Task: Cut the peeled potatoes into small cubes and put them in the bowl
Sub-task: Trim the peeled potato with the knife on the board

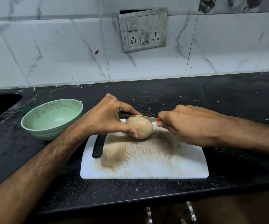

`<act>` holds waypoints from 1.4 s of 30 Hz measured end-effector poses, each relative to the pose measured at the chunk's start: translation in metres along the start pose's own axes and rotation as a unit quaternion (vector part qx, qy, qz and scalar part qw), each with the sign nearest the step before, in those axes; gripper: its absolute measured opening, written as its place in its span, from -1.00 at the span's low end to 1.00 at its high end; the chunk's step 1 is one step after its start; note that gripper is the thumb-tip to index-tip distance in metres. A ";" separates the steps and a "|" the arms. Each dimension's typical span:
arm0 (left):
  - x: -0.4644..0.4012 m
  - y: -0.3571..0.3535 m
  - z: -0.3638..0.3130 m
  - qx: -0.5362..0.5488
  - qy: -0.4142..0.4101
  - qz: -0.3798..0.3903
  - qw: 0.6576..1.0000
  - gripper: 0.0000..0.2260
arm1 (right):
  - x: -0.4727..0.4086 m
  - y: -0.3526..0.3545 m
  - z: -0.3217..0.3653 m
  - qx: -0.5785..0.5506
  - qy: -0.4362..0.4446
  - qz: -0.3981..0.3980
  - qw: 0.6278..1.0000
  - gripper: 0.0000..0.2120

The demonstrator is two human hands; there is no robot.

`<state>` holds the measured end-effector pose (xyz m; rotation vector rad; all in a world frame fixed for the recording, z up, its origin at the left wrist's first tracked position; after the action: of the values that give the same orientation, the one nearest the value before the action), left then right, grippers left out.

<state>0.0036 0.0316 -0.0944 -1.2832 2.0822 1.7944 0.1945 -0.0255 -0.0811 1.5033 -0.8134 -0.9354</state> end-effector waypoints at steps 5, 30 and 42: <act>0.002 -0.002 0.003 -0.009 -0.005 -0.009 1.000 -0.46 | 0.004 0.009 -0.001 0.010 0.005 0.013 1.000 -0.65; -0.006 -0.004 -0.010 -0.151 -0.062 0.144 0.976 -0.50 | -0.005 -0.004 0.017 -0.035 -0.027 0.036 0.998 -0.65; 0.009 0.005 0.008 0.032 0.040 0.031 0.998 -0.62 | -0.014 -0.015 0.025 -0.102 -0.037 0.039 0.993 -0.65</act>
<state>-0.0087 0.0337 -0.0985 -1.3098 2.2251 1.7128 0.1662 -0.0222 -0.0953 1.2592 -0.7979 -0.9899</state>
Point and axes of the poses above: each hand's wrist, its own x-axis away from the middle knuckle, its own y-axis out of the back of the hand, z = x × y, the point moved 4 cm from there along -x, towards the middle knuckle, and after that the axes turned 5 degrees about -z, right-handed, at the moved point
